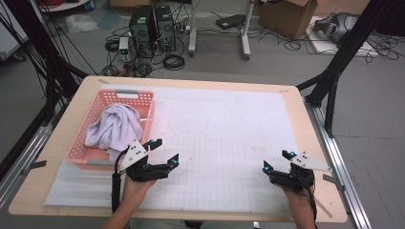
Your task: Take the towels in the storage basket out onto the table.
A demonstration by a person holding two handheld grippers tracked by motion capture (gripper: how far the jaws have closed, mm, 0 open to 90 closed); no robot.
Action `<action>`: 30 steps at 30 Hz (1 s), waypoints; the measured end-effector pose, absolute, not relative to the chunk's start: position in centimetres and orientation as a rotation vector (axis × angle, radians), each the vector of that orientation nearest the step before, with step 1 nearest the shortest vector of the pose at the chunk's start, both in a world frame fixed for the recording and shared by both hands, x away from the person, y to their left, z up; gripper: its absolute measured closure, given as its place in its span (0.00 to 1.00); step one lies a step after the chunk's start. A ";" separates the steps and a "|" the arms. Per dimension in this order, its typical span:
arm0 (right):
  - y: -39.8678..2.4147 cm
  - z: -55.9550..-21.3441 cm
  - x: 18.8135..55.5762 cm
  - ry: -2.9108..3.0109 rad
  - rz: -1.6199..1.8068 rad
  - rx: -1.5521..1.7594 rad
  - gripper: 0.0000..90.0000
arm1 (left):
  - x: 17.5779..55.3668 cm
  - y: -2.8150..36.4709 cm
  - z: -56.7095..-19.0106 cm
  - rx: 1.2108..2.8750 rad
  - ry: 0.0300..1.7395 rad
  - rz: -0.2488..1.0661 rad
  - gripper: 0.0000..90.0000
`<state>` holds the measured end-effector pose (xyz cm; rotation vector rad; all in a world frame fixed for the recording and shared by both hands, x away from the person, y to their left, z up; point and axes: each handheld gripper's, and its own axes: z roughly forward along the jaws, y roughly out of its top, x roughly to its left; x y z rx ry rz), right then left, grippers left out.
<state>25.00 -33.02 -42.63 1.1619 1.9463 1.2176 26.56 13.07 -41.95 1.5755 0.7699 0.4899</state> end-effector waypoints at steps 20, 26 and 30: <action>-33.0 -42.6 24.3 1.951 1.241 1.181 0.19 | 26.7 13.3 -41.7 1.585 0.745 0.450 0.19; -33.1 -42.8 24.4 1.955 1.249 1.177 0.19 | 26.7 13.1 -41.5 1.602 0.765 0.454 0.20; -33.1 -42.8 24.4 1.956 1.245 1.177 0.19 | 26.3 13.3 -40.4 1.575 0.735 0.462 0.23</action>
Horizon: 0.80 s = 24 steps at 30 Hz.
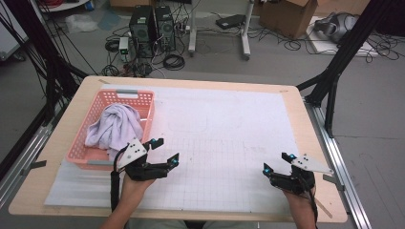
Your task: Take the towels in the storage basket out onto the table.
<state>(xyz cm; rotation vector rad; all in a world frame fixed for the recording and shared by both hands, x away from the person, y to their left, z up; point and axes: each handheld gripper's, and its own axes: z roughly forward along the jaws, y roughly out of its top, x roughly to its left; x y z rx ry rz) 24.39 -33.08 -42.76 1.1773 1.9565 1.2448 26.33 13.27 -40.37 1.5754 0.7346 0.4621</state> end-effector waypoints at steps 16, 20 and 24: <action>-33.0 -42.6 24.6 1.969 1.252 1.165 0.19 | 27.7 19.3 -36.2 1.477 0.831 0.541 0.18; -32.9 -42.5 24.6 1.967 1.253 1.165 0.19 | 29.0 21.7 -35.1 1.487 0.837 0.560 0.19; -32.8 -42.5 24.6 1.970 1.251 1.151 0.19 | 30.1 23.7 -34.4 1.463 0.842 0.599 0.19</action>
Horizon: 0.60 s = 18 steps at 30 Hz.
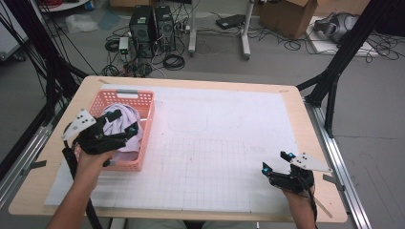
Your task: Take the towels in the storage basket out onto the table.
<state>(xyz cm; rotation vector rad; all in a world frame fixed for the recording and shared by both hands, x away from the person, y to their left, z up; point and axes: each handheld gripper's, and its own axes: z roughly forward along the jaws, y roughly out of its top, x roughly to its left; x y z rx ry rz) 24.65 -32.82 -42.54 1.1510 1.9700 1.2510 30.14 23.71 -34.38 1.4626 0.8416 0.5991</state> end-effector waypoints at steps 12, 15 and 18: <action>-33.0 -42.5 24.6 1.964 1.252 1.158 0.19 | 33.6 28.0 -35.3 1.523 1.063 0.597 0.19; -32.9 -42.5 24.6 1.964 1.251 1.156 0.19 | 34.2 28.5 -35.8 1.553 1.133 0.593 0.19; -32.9 -42.5 24.6 1.970 1.250 1.158 0.19 | 34.7 28.8 -36.3 1.591 1.186 0.602 0.19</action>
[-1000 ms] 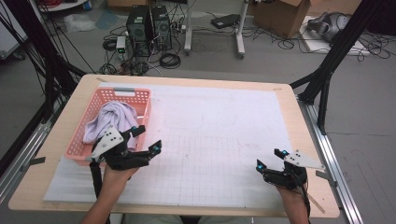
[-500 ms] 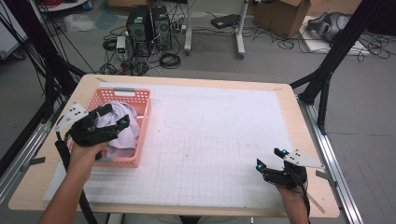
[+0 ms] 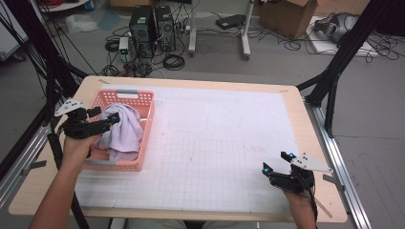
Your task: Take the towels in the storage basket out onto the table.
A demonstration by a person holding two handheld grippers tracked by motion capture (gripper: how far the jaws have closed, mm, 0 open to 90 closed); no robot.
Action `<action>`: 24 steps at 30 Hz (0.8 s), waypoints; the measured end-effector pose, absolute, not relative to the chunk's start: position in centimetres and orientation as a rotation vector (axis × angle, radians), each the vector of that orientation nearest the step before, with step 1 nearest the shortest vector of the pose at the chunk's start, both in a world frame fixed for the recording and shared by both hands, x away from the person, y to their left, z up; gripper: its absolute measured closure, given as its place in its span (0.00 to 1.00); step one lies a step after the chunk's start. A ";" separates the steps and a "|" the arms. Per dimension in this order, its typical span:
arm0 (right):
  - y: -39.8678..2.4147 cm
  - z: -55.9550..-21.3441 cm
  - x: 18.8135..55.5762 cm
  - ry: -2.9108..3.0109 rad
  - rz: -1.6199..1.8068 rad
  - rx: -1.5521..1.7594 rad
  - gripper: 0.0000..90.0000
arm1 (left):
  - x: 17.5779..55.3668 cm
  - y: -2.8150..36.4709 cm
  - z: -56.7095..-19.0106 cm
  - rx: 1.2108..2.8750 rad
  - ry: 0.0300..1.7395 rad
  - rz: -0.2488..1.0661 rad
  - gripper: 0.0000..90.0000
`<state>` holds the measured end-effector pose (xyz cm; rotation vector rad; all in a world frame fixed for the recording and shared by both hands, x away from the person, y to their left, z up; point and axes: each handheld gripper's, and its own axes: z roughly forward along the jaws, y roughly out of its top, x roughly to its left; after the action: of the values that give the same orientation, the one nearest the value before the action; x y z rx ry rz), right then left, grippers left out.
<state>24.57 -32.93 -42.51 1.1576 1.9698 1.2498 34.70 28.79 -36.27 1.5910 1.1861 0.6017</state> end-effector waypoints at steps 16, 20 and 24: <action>-32.5 -42.6 24.7 1.990 1.232 1.149 0.19 | 38.8 28.2 -40.4 1.861 1.495 0.529 0.16; -32.4 -42.7 24.8 2.000 1.229 1.139 0.19 | 39.6 27.4 -41.1 1.901 1.572 0.476 0.10; -32.5 -42.7 24.7 1.999 1.229 1.144 0.19 | 40.0 27.3 -41.7 1.942 1.608 0.419 0.07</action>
<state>24.71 -32.50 -42.66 1.1442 1.9991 1.2295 40.00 27.33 -41.73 1.9424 1.6081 0.4185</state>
